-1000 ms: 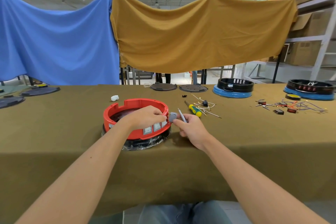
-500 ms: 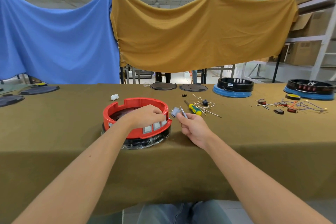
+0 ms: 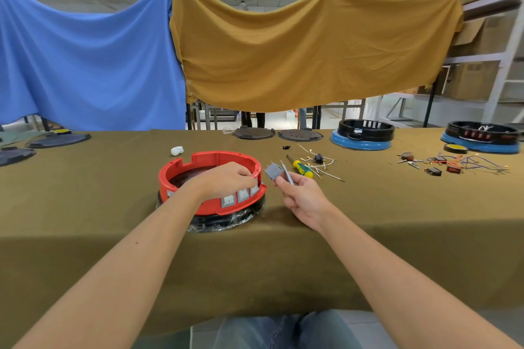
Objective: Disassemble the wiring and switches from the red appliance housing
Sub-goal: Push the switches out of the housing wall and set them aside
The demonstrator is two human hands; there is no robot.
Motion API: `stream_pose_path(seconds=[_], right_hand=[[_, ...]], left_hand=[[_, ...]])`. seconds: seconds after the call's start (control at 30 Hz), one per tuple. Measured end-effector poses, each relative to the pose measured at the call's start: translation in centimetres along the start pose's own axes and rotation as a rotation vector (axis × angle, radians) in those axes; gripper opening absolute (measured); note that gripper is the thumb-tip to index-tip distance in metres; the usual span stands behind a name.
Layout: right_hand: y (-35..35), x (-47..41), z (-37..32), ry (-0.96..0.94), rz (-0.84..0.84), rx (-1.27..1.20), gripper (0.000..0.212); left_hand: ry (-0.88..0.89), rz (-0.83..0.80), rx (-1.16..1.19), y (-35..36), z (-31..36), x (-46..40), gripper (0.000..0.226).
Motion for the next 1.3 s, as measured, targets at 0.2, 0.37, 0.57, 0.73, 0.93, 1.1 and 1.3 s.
stream_pose_path(seconds=[0.2, 0.37, 0.57, 0.73, 0.93, 1.1, 1.3], right_hand=[[-0.3, -0.2, 0.2, 0.013, 0.016, -0.003, 0.017], [-2.2, -0.5, 0.0, -0.022, 0.220, 0.184, 0.013], [-6.4, -1.4, -5.5, -0.308, 0.476, 0.732, 0.016], [-10.7, -2.1, -5.9, -0.210, 0.631, 0.690, 0.027], [-11.5, -2.1, -4.4, -0.189, 0.589, 0.567, 0.038], [-11.8, -1.6, -4.2, -0.170, 0.562, 0.419, 0.033], [-10.0, -1.5, -4.4, -0.179, 0.437, 0.445, 0.028]], left_hand=[[-0.006, -0.004, -0.002, 0.0, 0.0, 0.1, 0.022], [-0.003, 0.002, -0.020, 0.0, 0.0, 0.1, 0.020], [0.024, 0.032, -0.055, 0.0, 0.0, 0.0, 0.030], [0.047, 0.034, -0.053, 0.0, 0.0, -0.3, 0.031], [0.071, 0.037, -0.074, 0.0, -0.1, -0.5, 0.017], [-0.052, 0.322, -0.303, -1.7, -0.3, 0.8, 0.036], [-0.171, 0.720, -0.473, -1.3, -0.1, 3.1, 0.039]])
Point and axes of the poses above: each hand's wrist, its own x-axis away from the middle knuckle, its own y-axis out of the palm, z = x × y, the point moved 10 cm from there along -x, towards the middle knuckle, and after that the axes turned 8 degrees about -y, right-handed, at the moved point
